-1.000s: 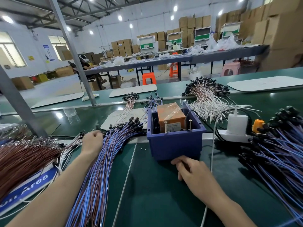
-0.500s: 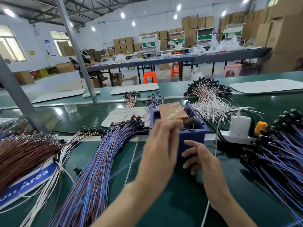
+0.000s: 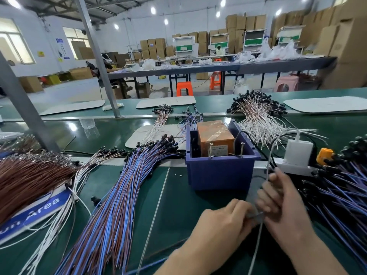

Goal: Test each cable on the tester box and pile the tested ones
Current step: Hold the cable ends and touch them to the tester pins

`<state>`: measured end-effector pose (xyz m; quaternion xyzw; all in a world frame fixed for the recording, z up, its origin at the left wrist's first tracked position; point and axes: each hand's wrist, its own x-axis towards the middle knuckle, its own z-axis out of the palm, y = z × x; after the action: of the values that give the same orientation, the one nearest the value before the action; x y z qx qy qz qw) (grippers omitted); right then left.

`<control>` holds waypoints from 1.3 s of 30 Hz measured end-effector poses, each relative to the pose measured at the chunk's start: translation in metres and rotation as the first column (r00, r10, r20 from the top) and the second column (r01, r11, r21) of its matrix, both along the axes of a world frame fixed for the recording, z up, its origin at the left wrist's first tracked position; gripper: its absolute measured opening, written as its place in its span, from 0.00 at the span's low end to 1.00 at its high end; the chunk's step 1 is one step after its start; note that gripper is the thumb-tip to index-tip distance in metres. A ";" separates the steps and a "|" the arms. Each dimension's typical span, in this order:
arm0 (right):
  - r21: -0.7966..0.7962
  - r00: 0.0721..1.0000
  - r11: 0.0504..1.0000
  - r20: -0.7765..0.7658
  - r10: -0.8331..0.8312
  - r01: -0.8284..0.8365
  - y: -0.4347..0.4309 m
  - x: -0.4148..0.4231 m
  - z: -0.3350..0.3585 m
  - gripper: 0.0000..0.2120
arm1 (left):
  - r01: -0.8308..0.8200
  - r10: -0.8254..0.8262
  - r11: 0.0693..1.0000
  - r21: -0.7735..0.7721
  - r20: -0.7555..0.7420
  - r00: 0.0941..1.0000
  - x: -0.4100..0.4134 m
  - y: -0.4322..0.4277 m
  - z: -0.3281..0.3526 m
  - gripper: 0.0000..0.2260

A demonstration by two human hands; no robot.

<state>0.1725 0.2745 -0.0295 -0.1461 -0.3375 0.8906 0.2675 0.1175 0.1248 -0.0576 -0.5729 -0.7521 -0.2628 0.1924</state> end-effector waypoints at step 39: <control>0.438 0.987 0.887 0.127 0.101 -0.147 -0.006 0.004 -0.010 0.20 | 0.066 -0.070 0.996 0.066 0.058 0.996 -0.006 -0.010 0.004 0.18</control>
<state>0.1763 0.2681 -0.0400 -0.1035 -0.5544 0.7962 0.2190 0.1118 0.1145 -0.0537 -0.5835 -0.7290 -0.3101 0.1788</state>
